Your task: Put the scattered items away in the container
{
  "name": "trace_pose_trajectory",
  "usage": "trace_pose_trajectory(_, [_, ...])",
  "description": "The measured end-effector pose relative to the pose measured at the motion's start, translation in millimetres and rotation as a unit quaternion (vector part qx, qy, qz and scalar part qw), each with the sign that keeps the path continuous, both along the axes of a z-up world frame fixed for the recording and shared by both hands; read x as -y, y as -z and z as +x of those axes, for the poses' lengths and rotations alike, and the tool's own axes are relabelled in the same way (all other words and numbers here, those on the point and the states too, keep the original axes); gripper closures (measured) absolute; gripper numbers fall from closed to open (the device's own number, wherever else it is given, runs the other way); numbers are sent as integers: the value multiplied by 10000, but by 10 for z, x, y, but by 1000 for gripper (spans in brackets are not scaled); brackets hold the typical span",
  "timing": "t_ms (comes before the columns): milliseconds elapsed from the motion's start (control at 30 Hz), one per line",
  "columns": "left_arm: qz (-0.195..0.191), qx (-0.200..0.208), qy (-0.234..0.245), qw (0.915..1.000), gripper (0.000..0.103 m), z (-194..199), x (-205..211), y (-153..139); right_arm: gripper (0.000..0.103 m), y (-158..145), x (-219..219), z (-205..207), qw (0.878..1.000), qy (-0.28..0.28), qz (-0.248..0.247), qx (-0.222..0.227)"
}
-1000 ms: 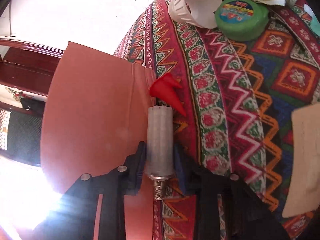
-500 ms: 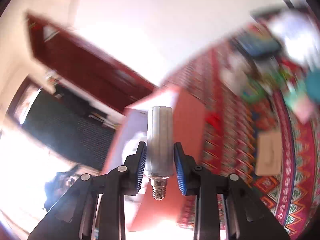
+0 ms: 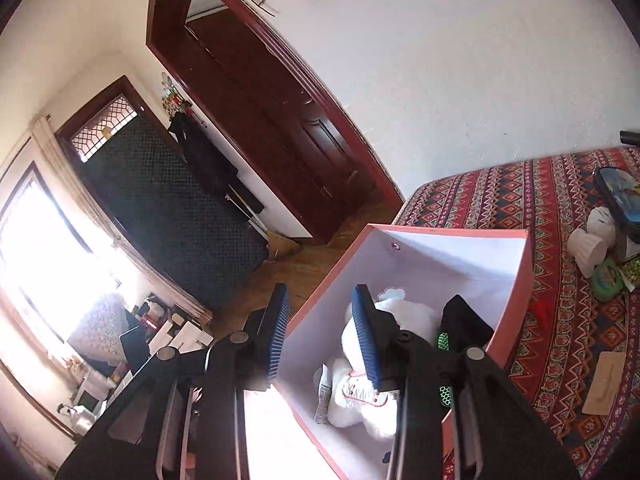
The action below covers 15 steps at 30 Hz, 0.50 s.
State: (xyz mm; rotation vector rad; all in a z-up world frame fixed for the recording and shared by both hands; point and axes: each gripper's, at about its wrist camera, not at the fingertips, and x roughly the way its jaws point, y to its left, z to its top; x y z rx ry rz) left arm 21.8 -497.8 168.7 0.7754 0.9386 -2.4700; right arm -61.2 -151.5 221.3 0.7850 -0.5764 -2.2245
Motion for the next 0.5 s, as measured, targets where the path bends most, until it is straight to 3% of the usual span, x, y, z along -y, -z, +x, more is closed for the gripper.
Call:
trace_pose_trajectory(267, [-27, 0, 57, 10000, 2, -23, -116, -3, 71, -115, -465, 181, 9994, 345, -23, 18])
trace_pose_trajectory(400, [-72, 10, 161, 9998, 2, -65, -200, -12, 71, 12, -803, 138, 9972, 713, 199, 112])
trace_pose_trajectory(500, [-94, 56, 252, 9996, 2, -110, -257, 1, 71, 243, -937, -21, 9952, 673, 667, 251])
